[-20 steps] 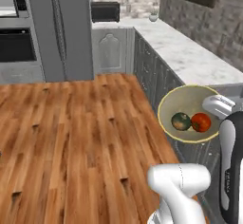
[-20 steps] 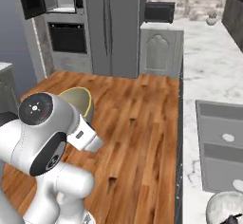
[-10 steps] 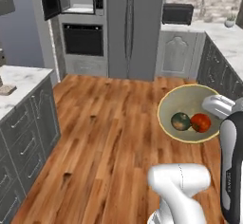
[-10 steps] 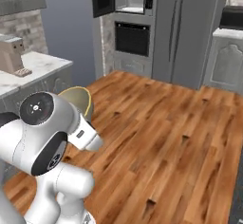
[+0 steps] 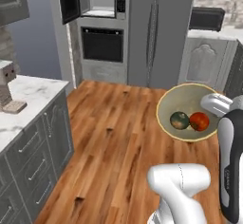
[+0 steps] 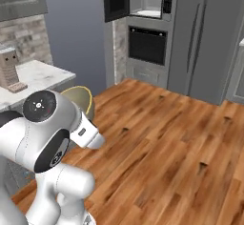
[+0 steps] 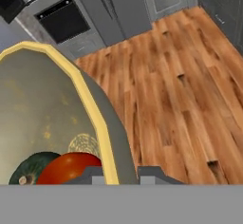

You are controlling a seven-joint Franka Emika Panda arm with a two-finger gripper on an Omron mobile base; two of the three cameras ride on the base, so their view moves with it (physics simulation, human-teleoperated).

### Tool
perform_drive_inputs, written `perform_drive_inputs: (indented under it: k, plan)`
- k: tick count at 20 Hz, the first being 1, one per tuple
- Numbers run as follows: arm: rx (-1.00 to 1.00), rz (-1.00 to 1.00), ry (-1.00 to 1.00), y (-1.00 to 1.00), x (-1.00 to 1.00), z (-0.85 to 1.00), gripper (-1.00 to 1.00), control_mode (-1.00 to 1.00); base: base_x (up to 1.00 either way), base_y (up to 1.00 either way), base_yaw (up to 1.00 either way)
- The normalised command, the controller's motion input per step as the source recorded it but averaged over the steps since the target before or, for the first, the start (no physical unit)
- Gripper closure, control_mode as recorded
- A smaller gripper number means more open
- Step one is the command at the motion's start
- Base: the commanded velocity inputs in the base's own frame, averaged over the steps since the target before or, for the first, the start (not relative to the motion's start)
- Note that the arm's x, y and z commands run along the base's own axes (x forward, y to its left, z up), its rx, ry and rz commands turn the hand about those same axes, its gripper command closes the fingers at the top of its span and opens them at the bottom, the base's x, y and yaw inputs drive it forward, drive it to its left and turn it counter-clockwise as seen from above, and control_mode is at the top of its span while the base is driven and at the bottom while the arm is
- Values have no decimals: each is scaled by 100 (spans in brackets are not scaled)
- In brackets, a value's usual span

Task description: Place the bowl containing the tomato and squash in the microwave. Close the microwave door and press the start button to microwave the meal.

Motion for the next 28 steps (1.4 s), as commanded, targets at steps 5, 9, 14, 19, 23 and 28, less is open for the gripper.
perform_drive_inputs:
  k: [5,9,14,19,23,28]
  plan:
    - [0,0,0,0,0,0,100,100,100,11,0]
    - [0,0,0,0,0,0,100,100,100,12,0]
    - [0,0,0,0,0,0,100,100,100,4,0]
    - [0,0,0,0,0,0,100,100,100,0,0]
    - [0,0,0,0,0,0,100,100,100,3,0]
    - [0,0,0,0,0,0,100,100,100,11,0]
